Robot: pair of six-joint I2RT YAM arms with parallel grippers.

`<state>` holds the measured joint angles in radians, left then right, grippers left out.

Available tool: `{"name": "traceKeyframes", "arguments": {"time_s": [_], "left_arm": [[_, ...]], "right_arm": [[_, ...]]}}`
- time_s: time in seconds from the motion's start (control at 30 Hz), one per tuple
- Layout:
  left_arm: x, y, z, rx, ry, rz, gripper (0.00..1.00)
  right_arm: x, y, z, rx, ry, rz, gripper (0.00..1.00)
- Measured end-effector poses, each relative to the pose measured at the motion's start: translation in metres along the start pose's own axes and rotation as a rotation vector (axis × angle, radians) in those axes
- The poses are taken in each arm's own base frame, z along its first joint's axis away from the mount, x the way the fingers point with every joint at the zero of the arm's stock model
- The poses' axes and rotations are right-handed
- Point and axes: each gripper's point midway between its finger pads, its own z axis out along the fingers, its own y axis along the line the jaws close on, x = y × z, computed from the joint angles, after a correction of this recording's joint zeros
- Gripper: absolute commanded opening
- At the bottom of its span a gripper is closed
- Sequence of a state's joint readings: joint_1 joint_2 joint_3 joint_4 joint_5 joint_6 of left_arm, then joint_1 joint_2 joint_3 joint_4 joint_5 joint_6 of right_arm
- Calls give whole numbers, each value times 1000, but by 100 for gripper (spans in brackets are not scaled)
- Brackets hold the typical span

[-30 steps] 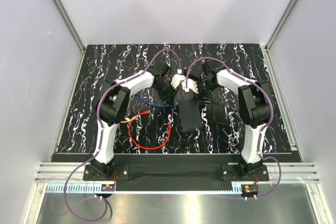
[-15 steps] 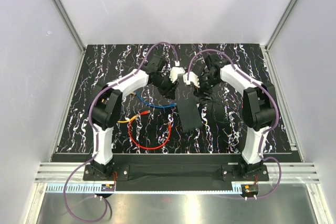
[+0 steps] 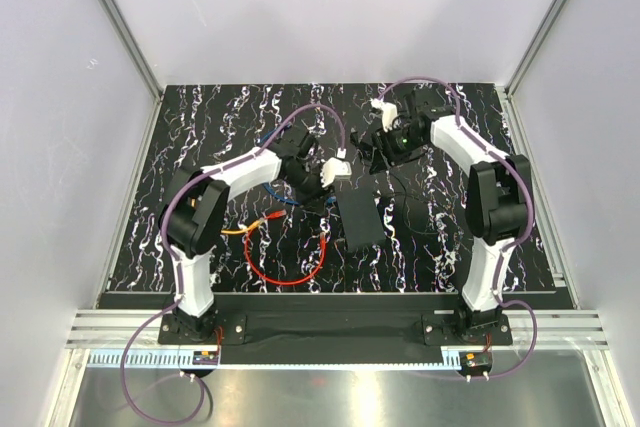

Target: Insert the plug into the switch port

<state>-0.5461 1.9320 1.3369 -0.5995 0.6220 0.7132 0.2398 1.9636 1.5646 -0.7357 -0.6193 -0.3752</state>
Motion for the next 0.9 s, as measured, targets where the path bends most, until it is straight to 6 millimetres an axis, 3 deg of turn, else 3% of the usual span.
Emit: {"name": "traceKeyframes", "arguments": {"time_s": [0.3,0.67,0.9], "left_arm": [[-23,30,-7,-63,23,99,46],[-2,28,13,-20,162,82,45],[10,31,15,-31,231,62,37]], "right_arm": [[19,-7,38,-20,46,320,54],[38,-2,48,-47,84,421,54],[39,3,50,-68,88,456,47]]}}
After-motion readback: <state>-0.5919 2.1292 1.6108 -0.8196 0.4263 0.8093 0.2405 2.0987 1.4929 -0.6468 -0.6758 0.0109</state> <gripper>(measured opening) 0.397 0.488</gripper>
